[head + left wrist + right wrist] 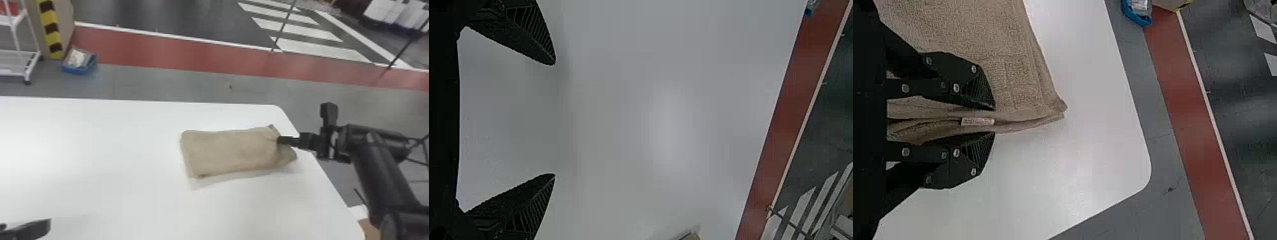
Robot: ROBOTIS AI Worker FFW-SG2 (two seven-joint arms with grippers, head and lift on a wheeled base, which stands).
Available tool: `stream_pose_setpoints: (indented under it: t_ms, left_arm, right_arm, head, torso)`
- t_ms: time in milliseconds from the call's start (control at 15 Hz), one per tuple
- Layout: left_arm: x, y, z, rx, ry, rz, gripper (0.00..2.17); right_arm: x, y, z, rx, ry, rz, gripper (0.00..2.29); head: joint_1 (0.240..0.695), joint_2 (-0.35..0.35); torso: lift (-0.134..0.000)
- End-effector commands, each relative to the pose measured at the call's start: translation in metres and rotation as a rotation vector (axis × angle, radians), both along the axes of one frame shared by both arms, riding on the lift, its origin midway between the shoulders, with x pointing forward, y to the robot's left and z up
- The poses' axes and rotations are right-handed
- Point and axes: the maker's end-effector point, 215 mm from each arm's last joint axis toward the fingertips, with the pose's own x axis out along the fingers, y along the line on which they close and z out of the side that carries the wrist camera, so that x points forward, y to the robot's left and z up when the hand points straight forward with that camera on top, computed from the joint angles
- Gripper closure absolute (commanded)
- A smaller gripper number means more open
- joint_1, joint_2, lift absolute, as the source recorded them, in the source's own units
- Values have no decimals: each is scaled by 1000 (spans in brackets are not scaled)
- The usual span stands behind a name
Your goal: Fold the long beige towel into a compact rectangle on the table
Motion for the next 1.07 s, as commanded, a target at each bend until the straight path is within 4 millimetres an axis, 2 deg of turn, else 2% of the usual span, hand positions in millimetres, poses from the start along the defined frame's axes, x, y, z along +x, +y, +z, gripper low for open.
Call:
stream_pose_setpoints:
  t_ms: [0, 133, 267, 533, 667, 800, 933, 1000]
  left_arm:
    - [0, 2, 0, 1, 0, 3, 83]
    - [1, 4, 1, 3, -4, 6, 83]
    - [4, 6, 2, 5, -9, 10, 83]
    - [11, 10, 3, 8, -11, 15, 83]
    - [13, 11, 2, 8, -10, 16, 83]
    - [18, 11, 4, 6, -13, 16, 83]
    - [20, 11, 4, 6, -14, 17, 83]
    - [22, 11, 4, 5, -14, 18, 83]
  right_arm:
    - [0, 1, 1, 10, -6, -1, 1386]
    - [1, 6, 3, 29, -17, 8, 1393]
    - [-2, 15, 13, 85, -44, 11, 1393]
    - [-25, 10, 60, 196, -85, -19, 1393]
    - [-33, 8, 77, 225, -100, -22, 1393]
    - [-31, 7, 97, 254, -133, -29, 1393]
    - [-25, 17, 118, 309, -169, -17, 1393]
    - [-22, 31, 129, 349, -192, 5, 1393]
  head:
    - [695, -350]
    - [695, -350]
    - [695, -344]
    - [695, -329]
    - [695, -334]
    - [695, -339]
    - [695, -340]
    - [695, -337]
  torso:
    - [-124]
    - [-124]
    - [-124]
    - [-124]
    - [-124]
    - [-124]
    - [-124]
    - [-124]
